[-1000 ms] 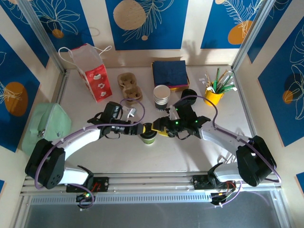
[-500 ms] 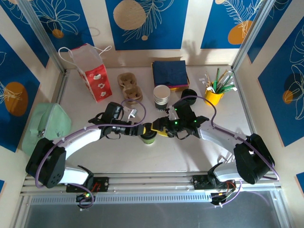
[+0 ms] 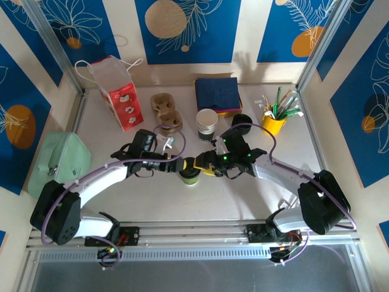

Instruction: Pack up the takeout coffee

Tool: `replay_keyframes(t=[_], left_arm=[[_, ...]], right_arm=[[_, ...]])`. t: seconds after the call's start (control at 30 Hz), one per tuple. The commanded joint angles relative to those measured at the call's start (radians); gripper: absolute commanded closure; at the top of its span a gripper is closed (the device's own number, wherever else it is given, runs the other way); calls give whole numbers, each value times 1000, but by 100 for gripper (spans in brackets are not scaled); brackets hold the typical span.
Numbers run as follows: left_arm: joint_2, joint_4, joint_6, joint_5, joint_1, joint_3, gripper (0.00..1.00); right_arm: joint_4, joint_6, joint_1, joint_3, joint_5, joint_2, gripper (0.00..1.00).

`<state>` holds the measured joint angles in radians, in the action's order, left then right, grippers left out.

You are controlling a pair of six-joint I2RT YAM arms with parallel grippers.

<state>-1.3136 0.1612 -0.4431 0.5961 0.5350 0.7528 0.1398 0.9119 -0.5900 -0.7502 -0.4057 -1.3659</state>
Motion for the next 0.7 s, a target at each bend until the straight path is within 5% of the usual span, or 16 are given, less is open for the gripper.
replay_keyframes(t=[0.0, 0.67], left_arm=[[17, 19, 15, -10, -1, 34, 32], [-50, 62, 58, -49, -4, 57, 47]], right_arm=[[34, -28, 1, -23, 1, 3, 38], [37, -29, 25, -6, 23, -13, 41]])
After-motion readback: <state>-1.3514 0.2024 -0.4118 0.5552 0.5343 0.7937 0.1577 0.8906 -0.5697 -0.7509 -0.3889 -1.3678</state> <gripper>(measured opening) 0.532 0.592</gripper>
